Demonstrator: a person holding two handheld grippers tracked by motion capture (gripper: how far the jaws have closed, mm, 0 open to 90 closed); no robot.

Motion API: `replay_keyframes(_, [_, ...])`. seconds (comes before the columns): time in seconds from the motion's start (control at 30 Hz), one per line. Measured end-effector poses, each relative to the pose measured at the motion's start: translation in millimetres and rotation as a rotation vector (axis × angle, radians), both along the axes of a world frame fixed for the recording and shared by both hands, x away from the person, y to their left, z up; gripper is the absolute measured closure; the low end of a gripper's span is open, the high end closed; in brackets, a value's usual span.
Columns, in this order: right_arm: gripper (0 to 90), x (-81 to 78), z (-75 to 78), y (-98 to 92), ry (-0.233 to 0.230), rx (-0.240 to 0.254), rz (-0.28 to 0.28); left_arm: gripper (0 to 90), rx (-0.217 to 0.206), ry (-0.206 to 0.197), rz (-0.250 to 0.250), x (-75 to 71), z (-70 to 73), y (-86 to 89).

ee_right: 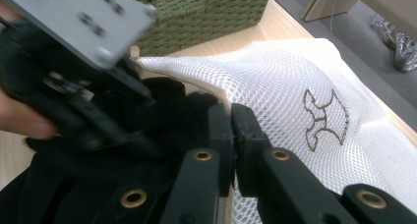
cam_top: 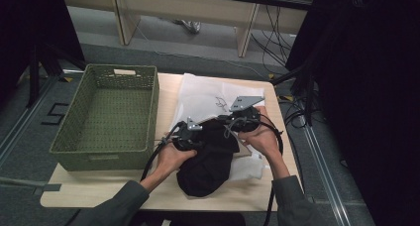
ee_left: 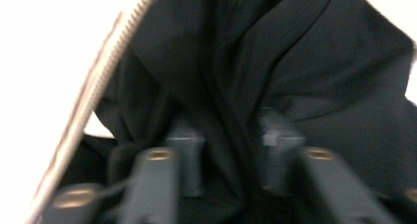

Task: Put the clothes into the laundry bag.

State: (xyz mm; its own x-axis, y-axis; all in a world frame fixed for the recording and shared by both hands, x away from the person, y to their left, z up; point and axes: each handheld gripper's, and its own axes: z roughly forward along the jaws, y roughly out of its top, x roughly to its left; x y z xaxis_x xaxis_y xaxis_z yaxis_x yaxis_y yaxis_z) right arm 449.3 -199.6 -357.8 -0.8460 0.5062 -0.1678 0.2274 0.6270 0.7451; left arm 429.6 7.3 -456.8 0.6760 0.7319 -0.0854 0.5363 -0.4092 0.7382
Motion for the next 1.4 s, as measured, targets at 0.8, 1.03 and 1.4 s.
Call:
replay_keyframes(0.8, [88.8,0.4,-3.0,3.4,0.001,-0.016,0.014,36.8,0.185,-0.033,-0.165,-78.4,-30.9,-12.9])
replay_keyframes(1.03, [88.8,-0.5,-2.8,5.0,0.006,-0.016,0.022,81.1,0.171,-0.093,-0.151,-56.6,-17.6,-13.3])
replay_keyframes(1.4, [88.9,0.1,0.9,3.6,-0.004,-0.007,0.022,76.7,0.006,-0.05,0.04,5.2,-15.3,-19.3])
